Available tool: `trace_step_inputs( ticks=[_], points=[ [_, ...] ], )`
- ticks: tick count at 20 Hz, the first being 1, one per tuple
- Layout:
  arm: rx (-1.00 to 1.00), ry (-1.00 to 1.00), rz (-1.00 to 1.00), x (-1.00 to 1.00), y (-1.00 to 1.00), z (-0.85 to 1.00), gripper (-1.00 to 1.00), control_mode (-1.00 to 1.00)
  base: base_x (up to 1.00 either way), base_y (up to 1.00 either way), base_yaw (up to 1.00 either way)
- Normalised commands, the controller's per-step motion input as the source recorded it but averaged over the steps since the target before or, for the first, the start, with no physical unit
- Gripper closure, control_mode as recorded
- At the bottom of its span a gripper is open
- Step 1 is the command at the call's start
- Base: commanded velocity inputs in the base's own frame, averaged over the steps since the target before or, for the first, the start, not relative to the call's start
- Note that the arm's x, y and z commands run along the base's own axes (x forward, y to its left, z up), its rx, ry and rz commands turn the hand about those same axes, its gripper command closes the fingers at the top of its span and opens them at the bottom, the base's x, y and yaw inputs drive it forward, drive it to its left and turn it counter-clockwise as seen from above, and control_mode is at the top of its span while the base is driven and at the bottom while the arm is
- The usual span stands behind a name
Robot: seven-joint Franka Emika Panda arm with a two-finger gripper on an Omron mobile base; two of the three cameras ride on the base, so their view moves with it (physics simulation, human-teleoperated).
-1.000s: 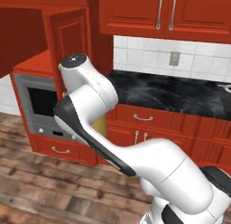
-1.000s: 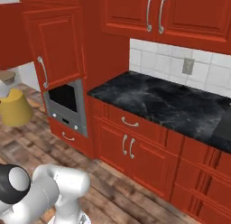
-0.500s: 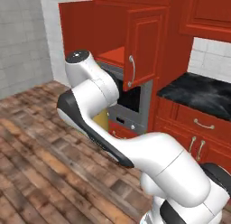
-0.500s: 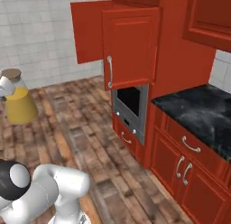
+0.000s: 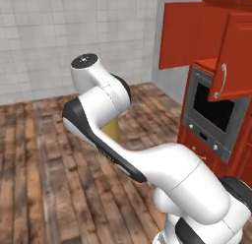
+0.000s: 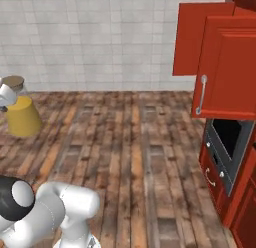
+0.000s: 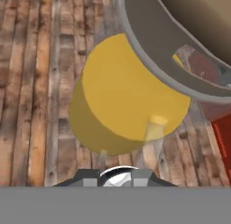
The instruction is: There is a tray on the dining counter. Grab the cup, mug, and pitcher and place them on the tray. The pitcher may be placed next to the tray if it cannot fit the tray.
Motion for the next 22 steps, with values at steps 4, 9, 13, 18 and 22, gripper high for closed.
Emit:
trace_step_inputs(
  ticks=[4,9,13,18,22],
  points=[
    [0.0,0.0,0.0,0.0,0.0,0.0,1.0,1.0,0.51,0.01,0.71],
    [0.0,0.0,0.0,0.0,0.0,0.0,1.0,1.0,0.81,0.0,0.52],
    [0.0,0.0,0.0,0.0,0.0,0.0,1.0,1.0,1.0,-0.02,0.33],
    [0.0,0.0,0.0,0.0,0.0,0.0,1.0,1.0,1.0,-0.13,0.28],
    [0.0,0.0,0.0,0.0,0.0,0.0,1.0,1.0,1.0,-0.14,0.29]
  ],
)
